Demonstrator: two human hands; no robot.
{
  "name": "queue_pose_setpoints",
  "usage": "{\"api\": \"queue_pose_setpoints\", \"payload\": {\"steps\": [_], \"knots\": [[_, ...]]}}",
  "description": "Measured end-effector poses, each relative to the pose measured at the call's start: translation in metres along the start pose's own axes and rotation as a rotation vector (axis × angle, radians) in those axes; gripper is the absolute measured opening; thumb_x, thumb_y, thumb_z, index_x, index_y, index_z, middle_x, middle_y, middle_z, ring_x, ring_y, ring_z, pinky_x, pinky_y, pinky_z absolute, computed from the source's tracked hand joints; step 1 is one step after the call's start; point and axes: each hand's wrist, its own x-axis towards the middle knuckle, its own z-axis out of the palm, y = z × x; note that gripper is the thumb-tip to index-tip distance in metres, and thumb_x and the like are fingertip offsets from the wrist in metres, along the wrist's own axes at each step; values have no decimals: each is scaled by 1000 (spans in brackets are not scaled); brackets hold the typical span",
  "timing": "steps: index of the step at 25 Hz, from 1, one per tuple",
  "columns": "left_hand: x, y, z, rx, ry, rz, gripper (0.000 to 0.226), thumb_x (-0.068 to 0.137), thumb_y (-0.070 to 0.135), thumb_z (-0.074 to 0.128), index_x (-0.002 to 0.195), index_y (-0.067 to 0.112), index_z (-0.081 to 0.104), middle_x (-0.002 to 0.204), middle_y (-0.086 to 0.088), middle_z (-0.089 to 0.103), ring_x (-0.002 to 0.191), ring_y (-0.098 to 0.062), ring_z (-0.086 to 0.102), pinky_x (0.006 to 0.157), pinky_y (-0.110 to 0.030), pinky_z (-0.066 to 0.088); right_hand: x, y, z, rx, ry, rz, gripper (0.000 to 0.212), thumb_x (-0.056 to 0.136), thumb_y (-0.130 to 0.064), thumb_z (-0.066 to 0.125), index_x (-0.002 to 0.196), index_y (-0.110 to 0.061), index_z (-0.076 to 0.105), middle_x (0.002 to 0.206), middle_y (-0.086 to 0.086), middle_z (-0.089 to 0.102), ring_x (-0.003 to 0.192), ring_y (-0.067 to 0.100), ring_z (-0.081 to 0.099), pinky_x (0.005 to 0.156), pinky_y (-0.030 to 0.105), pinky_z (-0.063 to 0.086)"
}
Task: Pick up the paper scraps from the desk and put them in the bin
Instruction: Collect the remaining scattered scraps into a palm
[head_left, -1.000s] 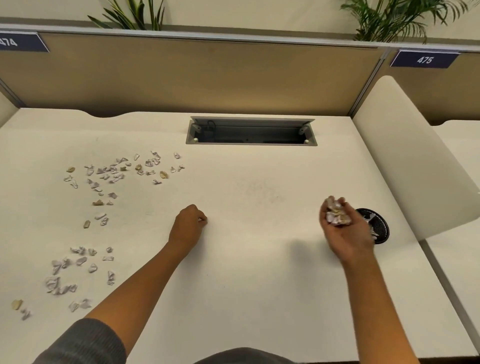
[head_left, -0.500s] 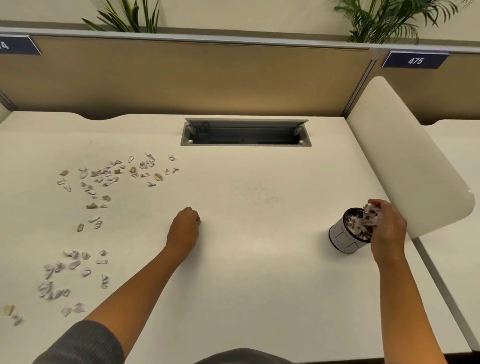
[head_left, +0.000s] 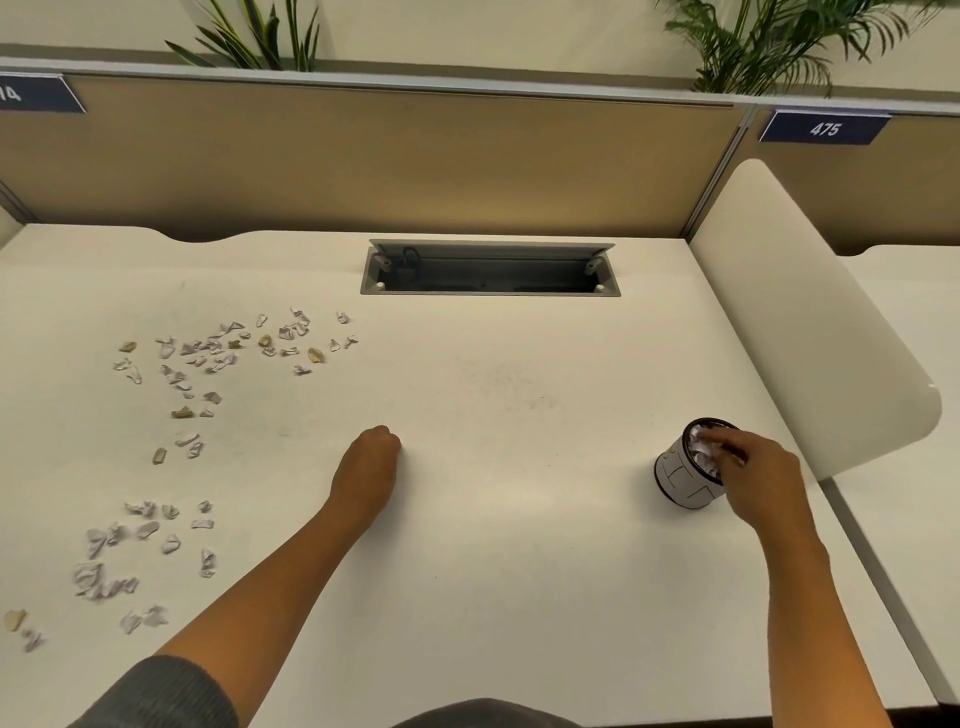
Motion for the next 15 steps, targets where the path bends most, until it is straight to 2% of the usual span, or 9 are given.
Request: {"api": "queue_pose_setpoints", "payload": {"steps": [4,8,12,13,15], "knots": [[2,3,-2,31,-22,-25,25,85,-7,41,87,5,63,90,-10,58,84,-27,57,72,-36,47,6,-11,12,-171,22,4,24,91,0,62,106,-11,77,114,22,70,107,42,63,89,38,50],[3,6,-7,31,-55,-33,25,83,-6,39,77,16,49,84,-2,48,77,-21,46,66,-28,36,9,-21,14,-315,47,77,19,87,-6,66,97,-16,79,104,18,72,91,41,66,71,37,51],[0,7,-7,62,-33,-4,37,81,-7,39,59,20,27,74,-2,40,71,-22,43,61,-29,30,6,-22,11,-240,118,110,19,88,-9,63,99,-14,77,97,17,72,85,37,64,65,34,50],[-1,7,-7,73,-26,-6,37,82,-7,41,58,18,27,72,-2,40,69,-23,44,59,-30,30,3,-22,11,-208,178,96,19,89,-9,61,100,-11,76,96,17,71,86,37,64,66,37,52],[2,6,-8,25,-27,-52,25,83,-3,43,64,12,46,76,-6,50,73,-25,52,60,-32,38,-5,-24,14,-136,328,47,19,90,-9,58,103,-9,72,98,16,68,90,37,61,70,43,55]]}}
